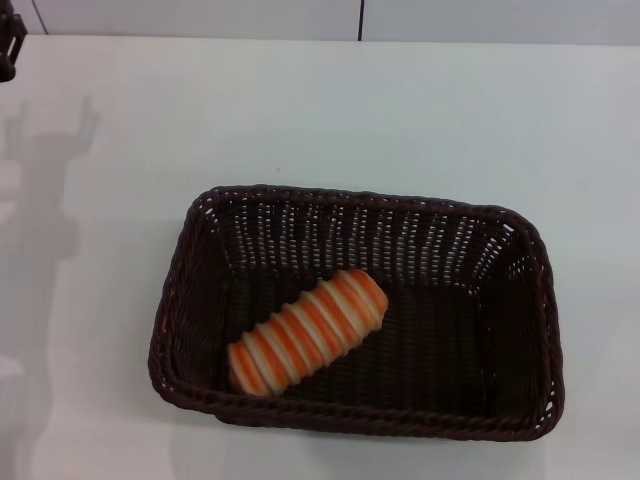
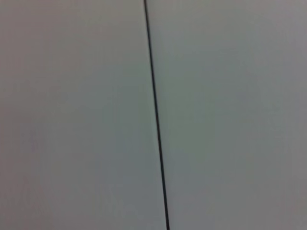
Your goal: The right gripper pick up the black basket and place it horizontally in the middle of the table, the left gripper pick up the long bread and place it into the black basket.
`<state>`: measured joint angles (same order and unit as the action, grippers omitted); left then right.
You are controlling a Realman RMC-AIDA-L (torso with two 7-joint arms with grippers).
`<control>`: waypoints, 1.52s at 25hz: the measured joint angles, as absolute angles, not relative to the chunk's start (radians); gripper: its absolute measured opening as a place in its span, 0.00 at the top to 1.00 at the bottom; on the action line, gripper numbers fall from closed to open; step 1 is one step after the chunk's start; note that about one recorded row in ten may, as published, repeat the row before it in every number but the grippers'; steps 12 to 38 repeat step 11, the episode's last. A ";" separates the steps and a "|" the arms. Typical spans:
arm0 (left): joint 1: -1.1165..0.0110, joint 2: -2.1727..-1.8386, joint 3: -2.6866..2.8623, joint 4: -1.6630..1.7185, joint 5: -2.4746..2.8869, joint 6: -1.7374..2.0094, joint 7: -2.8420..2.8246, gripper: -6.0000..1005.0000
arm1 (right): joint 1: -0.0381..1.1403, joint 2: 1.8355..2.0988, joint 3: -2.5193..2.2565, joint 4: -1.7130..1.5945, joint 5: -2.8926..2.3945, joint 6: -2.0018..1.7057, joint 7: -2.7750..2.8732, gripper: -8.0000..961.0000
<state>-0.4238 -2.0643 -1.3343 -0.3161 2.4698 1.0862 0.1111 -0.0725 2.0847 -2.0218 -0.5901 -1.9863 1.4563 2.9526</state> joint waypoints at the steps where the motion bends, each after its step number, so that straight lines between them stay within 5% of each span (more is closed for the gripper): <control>1: -0.422 -2.064 -1.337 -0.314 2.470 1.086 0.102 0.14 | -0.074 2.084 -2.024 -0.588 -1.985 1.455 2.953 0.13; 38: -0.416 -2.067 -1.349 -0.277 2.471 1.095 0.038 0.14 | -0.071 2.085 -2.063 -0.571 -1.978 1.469 2.953 0.13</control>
